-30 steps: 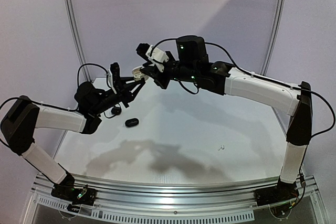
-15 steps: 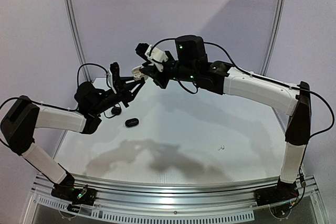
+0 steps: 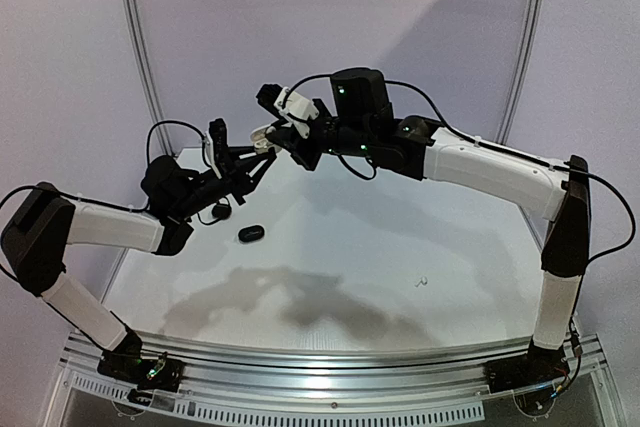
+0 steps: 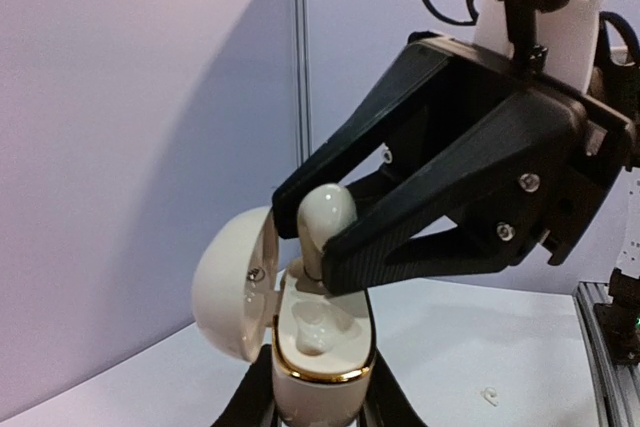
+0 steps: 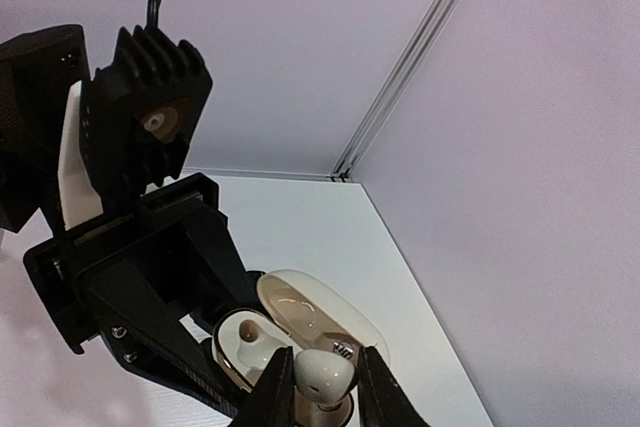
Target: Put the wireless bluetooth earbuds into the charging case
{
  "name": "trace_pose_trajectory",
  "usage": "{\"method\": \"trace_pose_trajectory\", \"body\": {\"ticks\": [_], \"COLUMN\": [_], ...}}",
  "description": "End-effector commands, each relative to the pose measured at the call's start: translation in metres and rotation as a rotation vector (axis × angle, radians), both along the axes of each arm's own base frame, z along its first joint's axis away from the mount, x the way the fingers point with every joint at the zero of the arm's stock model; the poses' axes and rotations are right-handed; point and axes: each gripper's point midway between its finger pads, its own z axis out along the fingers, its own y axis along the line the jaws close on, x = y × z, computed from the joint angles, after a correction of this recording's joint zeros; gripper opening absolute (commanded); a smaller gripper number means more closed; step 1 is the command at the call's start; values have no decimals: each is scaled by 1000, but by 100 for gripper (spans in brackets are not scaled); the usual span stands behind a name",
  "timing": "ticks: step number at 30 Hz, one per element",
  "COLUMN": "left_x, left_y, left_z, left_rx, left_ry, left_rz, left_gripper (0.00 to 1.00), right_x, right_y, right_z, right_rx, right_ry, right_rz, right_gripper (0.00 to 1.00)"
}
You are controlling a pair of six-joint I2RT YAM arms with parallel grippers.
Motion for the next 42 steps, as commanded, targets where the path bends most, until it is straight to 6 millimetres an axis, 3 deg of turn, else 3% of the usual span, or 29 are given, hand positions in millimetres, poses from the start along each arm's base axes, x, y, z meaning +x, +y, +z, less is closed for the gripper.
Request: {"method": "trace_pose_trajectory", "body": {"ticks": [1,10,14,23,26,30,33,35,38,40,42], "left_x": [-8,-6,0,3,4,4,4,5,6,6,5], "left_y": [2,1,3,3,4,4,5,6,7,6,7], "left_z": [21,21,19,15,14,13,13,12,11,11,12], "left_rx": [-35,-40,-49,-63,-62,-74,-85,-88,-88,-86,-85], "left_ry": [-68,-58,-20,43,56,85,116,129,137,134,121], "left_rz": [-23,-23,-5,-21,-15,-21,-23,-20,-12,-8,-5], "left_gripper": [0,0,0,0,0,0,0,0,0,0,0], "right_x": [6,7,-3,-15,-16,-21,-25,-14,38,72,87], "right_y": [2,0,2,-3,-7,-22,-29,-43,-94,-144,-189], "right_z": [-32,-29,-15,37,67,113,130,138,115,73,20], "right_rx": [-74,-73,-47,98,190,342,382,404,381,340,270], "right_ry": [54,57,70,104,111,131,130,144,302,461,642], "right_rz": [-30,-42,6,40,59,88,94,24,-289,-550,-753], "right_gripper": [22,23,28,34,35,36,39,41,42,41,41]}}
